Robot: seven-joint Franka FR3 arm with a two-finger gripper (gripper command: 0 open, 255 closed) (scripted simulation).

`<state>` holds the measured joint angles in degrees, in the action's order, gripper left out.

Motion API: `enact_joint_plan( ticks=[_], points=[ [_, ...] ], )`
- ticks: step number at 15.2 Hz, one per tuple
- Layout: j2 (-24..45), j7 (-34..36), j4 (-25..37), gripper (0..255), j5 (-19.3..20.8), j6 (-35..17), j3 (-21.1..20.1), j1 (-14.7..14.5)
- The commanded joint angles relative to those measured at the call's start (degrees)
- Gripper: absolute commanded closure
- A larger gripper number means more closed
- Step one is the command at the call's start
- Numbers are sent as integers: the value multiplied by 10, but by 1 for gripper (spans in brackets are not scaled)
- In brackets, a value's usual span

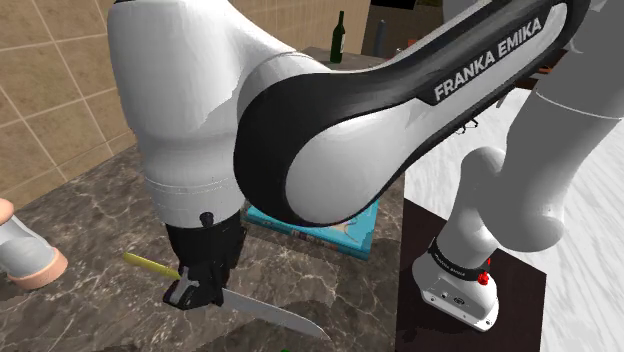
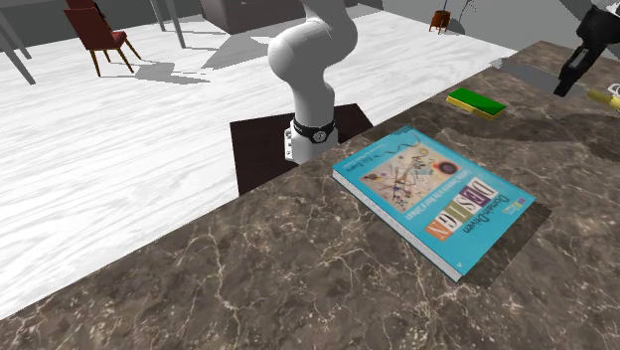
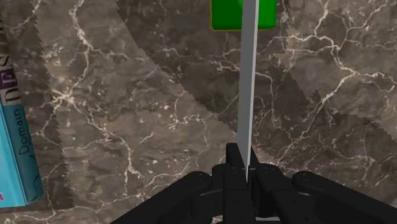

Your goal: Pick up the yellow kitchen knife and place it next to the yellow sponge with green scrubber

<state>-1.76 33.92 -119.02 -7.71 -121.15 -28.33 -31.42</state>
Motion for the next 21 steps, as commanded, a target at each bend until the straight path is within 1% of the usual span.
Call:
enact_joint_plan(
  ticks=[1, 5, 8, 9, 21],
  points=[
    [38, 36, 39, 255, 24, 2, -13, -11],
    [116, 105, 125, 255, 75, 16, -30, -43],
    [179, 152, 200, 255, 115, 35, -34, -77],
    [190, 160, 214, 255, 122, 39, -33, -85],
    [222, 168, 161, 255, 141, -42, -23, -91]
  ],
)
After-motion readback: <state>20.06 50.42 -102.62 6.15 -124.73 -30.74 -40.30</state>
